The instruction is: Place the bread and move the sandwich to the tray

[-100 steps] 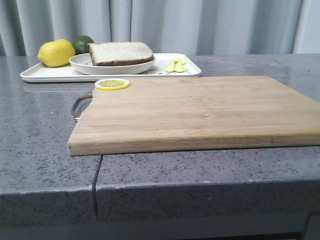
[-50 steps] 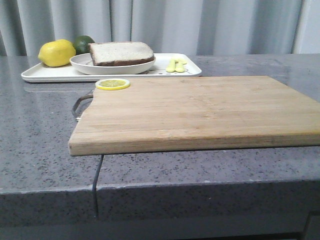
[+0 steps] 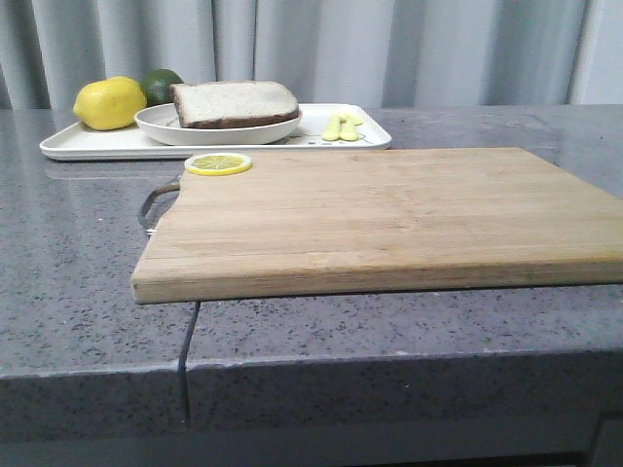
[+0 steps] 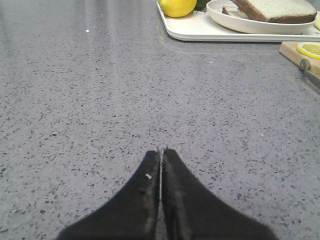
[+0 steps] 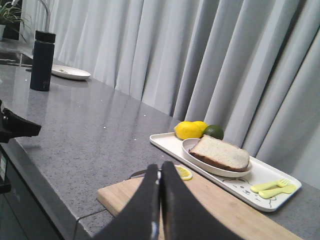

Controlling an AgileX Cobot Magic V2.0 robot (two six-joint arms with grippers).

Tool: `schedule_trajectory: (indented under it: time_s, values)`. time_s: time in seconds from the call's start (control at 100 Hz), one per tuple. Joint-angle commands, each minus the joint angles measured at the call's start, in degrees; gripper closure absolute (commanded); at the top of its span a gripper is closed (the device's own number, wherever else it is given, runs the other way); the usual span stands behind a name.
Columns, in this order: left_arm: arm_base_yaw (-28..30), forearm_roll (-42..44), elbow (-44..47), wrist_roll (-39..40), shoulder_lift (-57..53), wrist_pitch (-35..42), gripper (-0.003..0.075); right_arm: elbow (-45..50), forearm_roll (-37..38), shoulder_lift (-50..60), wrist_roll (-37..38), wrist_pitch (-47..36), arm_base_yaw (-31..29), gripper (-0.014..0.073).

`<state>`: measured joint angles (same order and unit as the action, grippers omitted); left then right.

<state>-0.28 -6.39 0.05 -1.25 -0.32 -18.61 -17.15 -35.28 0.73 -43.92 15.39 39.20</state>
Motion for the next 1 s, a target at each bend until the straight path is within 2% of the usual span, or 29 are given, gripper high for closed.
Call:
schedule_trajectory:
  time_s: [0.0, 0.08, 0.25, 0.35, 0.53, 0.59, 0.72, 0.99]
  values:
    - [-0.43, -0.45, 0.82, 0.57, -1.73, 2.84, 0.074, -0.72, 1.5, 0.62, 1.68, -7.41, -1.39, 0.0655]
    - [-0.43, -0.45, 0.82, 0.57, -1.73, 2.84, 0.074, 0.84, 8.75, 0.62, 10.71, -12.37, -4.14, 0.0655]
    - [-0.43, -0.45, 0.82, 0.57, -1.73, 2.84, 0.074, 6.54, 27.8, 0.62, 38.28, -21.13, -14.13, 0.0655]
    - [-0.43, -0.45, 0.82, 0.57, -1.73, 2.84, 0.074, 10.56, 32.79, 0.62, 47.12, -24.79, -21.01, 0.0655]
    - [-0.43, -0.45, 0.82, 0.57, -1.73, 2.84, 0.074, 17.33, 37.57, 0.62, 56.95, -25.61, -31.56, 0.0655]
    - [-0.43, -0.45, 0.82, 0.57, -1.73, 2.84, 0.074, 18.98, 39.05, 0.62, 58.27, -25.61, -33.1, 0.0655]
    - [-0.43, -0.45, 0.82, 0.57, -1.73, 2.84, 0.074, 18.84, 42.79, 0.72, 57.92, -19.08, -33.37, 0.0655]
    - [-0.43, -0.45, 0.82, 0.57, -1.73, 2.84, 0.074, 18.94, 40.66, 0.99, 51.95, -4.94, -33.44, 0.0655]
